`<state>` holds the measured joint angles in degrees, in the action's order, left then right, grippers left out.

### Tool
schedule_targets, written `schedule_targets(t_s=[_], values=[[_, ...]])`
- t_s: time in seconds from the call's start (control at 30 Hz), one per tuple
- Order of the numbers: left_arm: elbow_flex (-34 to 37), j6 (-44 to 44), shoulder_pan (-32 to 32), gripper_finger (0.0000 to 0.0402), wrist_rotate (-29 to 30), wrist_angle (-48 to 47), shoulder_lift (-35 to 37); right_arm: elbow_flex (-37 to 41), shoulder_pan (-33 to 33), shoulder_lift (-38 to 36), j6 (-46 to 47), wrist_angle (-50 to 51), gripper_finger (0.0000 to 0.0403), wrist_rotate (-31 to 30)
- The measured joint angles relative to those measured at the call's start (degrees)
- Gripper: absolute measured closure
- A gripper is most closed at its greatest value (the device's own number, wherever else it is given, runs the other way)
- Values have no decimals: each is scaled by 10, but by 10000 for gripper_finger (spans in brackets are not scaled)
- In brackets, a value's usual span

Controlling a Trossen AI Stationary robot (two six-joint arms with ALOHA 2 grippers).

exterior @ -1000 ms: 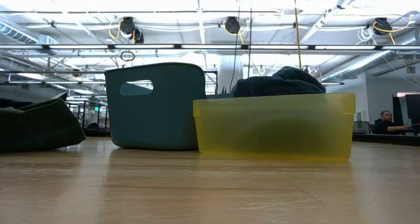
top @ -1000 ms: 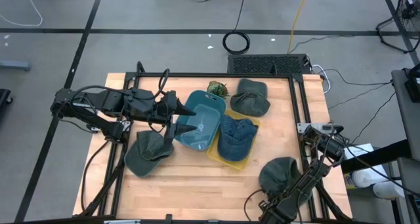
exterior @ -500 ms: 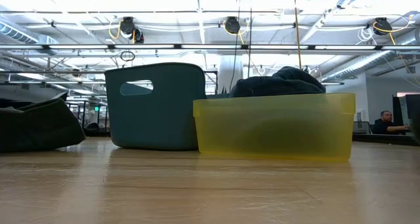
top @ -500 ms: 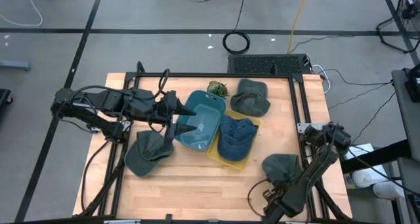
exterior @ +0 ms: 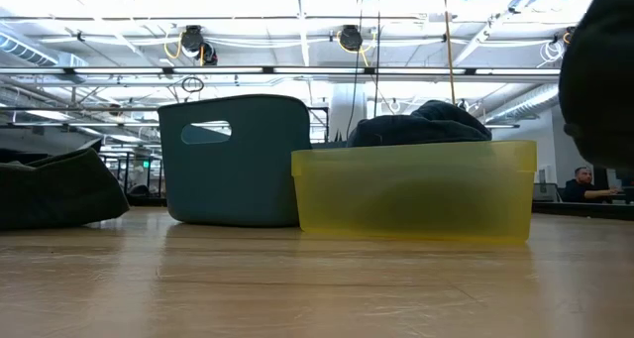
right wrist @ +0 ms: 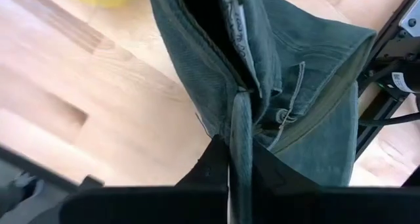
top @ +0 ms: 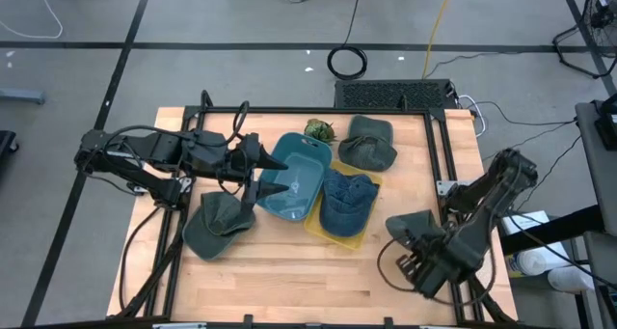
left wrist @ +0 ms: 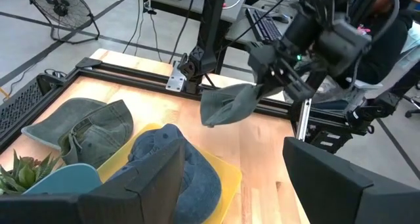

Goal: Pick & Place hat
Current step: Put the bottom black cap into the blue bin

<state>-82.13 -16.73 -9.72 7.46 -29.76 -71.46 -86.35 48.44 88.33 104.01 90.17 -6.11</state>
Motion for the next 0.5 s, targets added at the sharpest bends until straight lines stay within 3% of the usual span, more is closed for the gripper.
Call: schedule_targets(t_s=[0.37, 0.5], values=[[0, 0, 0, 133, 0, 0, 0, 0, -1, -115, -20, -42, 403, 0], [0, 0, 0, 133, 0, 0, 0, 0, -7, -147, -48, -75, 403, -30]])
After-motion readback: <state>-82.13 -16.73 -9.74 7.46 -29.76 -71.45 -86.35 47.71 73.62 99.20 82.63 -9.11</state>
